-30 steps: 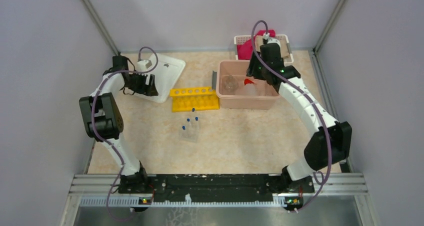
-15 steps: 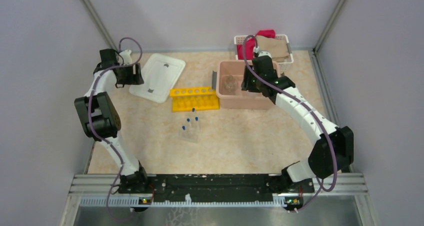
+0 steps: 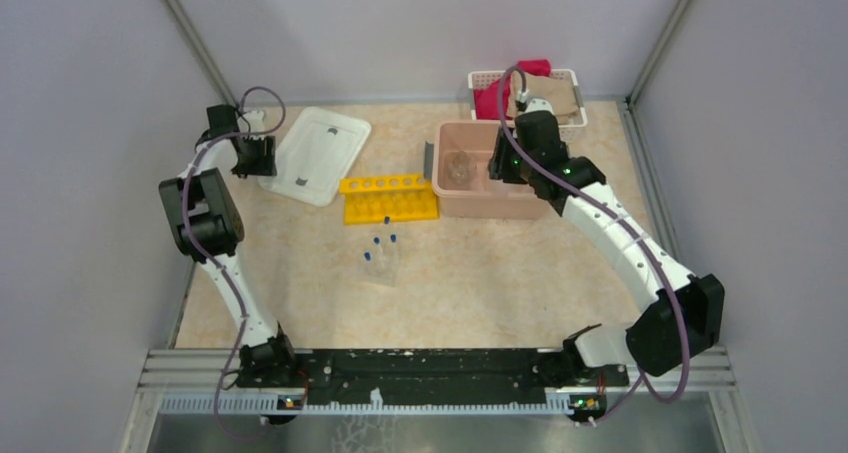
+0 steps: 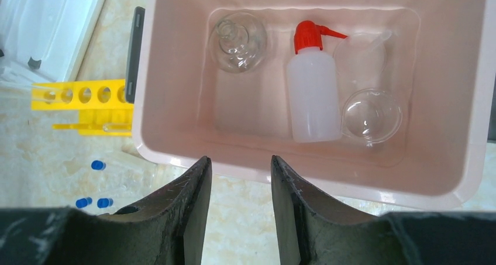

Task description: Organize the chemistry lab equipment

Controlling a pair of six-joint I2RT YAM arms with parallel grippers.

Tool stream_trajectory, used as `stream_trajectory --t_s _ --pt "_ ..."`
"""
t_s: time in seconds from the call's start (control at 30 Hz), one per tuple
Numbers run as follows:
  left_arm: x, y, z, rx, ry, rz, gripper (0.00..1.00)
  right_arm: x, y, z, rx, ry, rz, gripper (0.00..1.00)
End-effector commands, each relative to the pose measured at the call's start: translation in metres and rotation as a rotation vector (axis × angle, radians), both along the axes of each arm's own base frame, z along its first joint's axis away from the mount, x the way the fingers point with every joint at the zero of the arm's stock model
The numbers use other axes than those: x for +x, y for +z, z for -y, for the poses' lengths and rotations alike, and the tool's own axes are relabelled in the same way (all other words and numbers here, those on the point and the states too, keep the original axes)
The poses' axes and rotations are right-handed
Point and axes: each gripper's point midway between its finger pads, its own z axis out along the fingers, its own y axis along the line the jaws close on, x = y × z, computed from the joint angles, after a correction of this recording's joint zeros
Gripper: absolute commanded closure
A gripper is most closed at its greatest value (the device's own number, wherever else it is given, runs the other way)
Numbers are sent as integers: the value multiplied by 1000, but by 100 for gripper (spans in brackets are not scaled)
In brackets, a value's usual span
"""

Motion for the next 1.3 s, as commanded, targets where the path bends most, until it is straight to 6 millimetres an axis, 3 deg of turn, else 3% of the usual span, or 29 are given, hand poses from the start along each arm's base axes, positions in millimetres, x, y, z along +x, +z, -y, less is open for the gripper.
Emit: stream_trajectory --t_s 0.0,0.37,0.57,0.93,1.17,1.27 --pt "11 12 -19 32 -8 44 37 -5 35 0 38 9 75 59" --pt "9 1 -17 1 -82 7 63 -15 38 3 50 10 71 65" --pt "1 -7 -6 -32 -157 -13 64 -18 43 2 56 19 70 65" --pt "-2 -29 -7 -29 -177 -52 68 -22 41 3 55 27 58 66" --pt "-7 -39 -5 -30 -202 -72 86 -24 48 -1 76 45 62 67" --pt "-8 -34 -6 -20 -199 -69 95 -26 53 -2 84 52 66 68"
